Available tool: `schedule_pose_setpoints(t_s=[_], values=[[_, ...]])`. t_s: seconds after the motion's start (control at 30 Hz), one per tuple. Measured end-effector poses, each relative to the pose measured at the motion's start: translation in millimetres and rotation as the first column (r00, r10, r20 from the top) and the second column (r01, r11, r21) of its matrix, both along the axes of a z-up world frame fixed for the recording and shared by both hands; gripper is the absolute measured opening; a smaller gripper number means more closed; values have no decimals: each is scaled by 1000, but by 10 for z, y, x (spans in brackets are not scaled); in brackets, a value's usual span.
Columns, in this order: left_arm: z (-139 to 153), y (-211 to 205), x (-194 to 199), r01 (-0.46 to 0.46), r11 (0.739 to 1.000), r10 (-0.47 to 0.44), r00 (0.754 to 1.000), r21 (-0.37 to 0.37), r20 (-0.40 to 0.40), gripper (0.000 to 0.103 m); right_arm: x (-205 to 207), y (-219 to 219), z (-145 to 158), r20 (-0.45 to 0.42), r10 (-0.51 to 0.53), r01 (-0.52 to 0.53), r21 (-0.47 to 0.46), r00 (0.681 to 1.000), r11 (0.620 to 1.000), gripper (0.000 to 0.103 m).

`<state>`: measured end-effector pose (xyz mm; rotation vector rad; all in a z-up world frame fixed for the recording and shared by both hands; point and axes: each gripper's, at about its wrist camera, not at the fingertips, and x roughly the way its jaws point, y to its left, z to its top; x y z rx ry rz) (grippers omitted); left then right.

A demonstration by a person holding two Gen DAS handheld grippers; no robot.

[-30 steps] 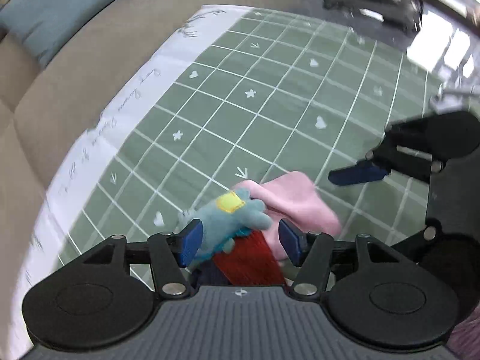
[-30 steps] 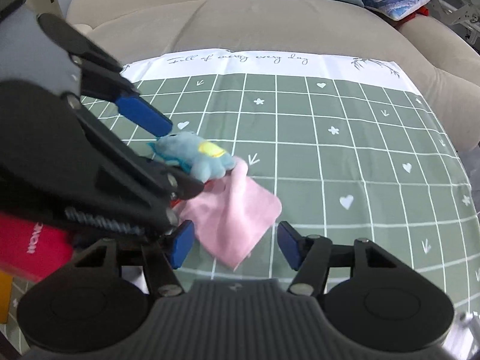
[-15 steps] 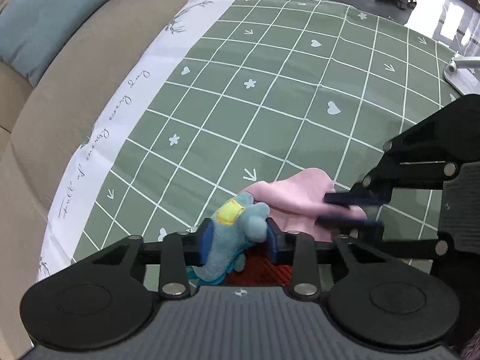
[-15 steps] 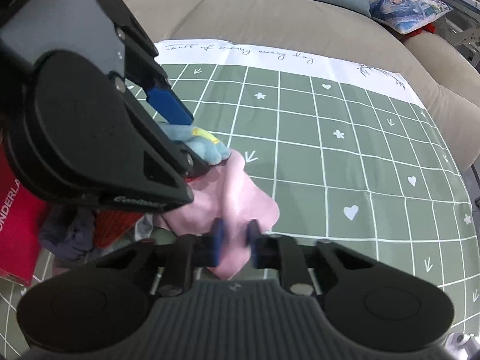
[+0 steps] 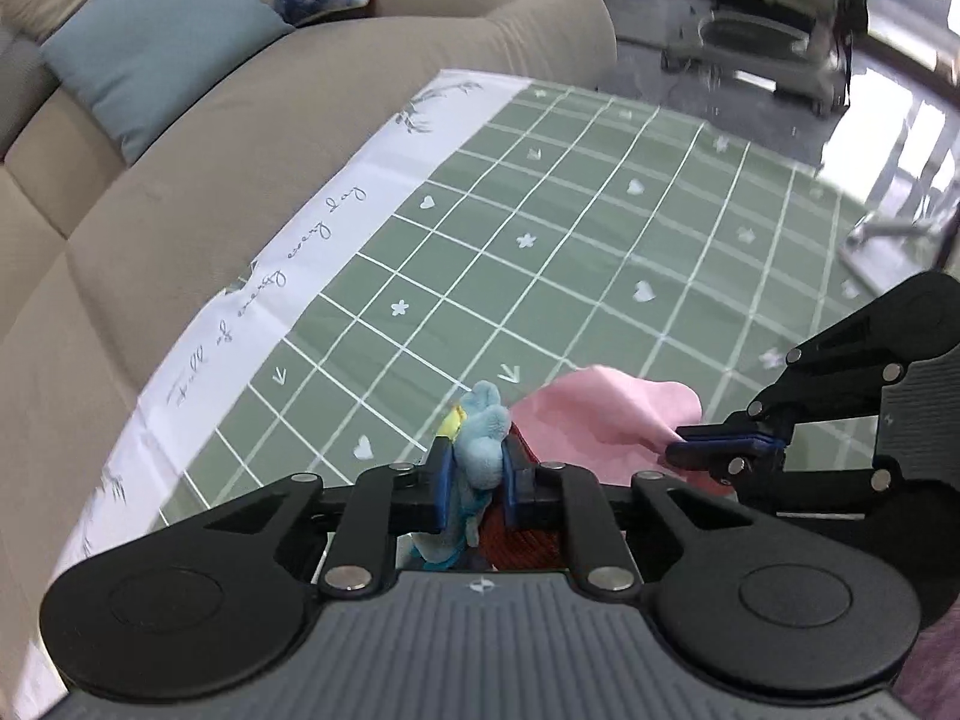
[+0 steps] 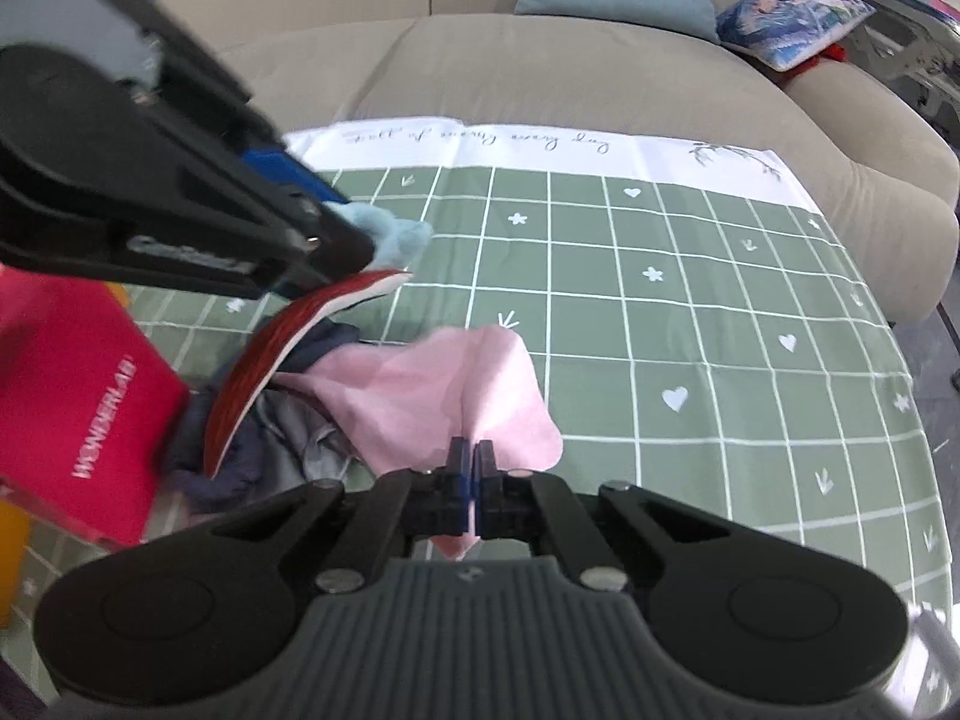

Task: Organize soft objects
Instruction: 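Carry the blue plush and pink cloth over the orange box with both tools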

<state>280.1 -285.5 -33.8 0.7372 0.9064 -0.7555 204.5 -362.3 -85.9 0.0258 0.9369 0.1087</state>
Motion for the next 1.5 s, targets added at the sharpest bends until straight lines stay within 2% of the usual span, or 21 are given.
schedule_pose_setpoints(t_s=[0.3,0.53,0.77,1.0,1.2,1.5], values=[[375,319,-487,-54,992,51,998,-113,-36,18,-456,67,438,34,-48,48,27,998,998,0],[573,632,-1035,-108,972,99,994,-207,-54,18,-966,275,675,39,-73,70,66,997,995,0],[651,1004,-1553,-165,950,155,986,-265,-58,18,-1423,583,807,33,-59,56,97,998,994,0],[573,1386,-1948,-251,925,229,967,-285,-109,18,-1753,967,876,22,3,-4,78,1000,997,0],[603,1758,-2151,-336,883,309,942,-328,-132,18,-1904,1270,1012,45,74,-76,53,996,996,0],[839,2264,-2331,-406,829,405,910,-386,-89,18,-1961,1677,1294,111,175,-180,43,978,983,0]])
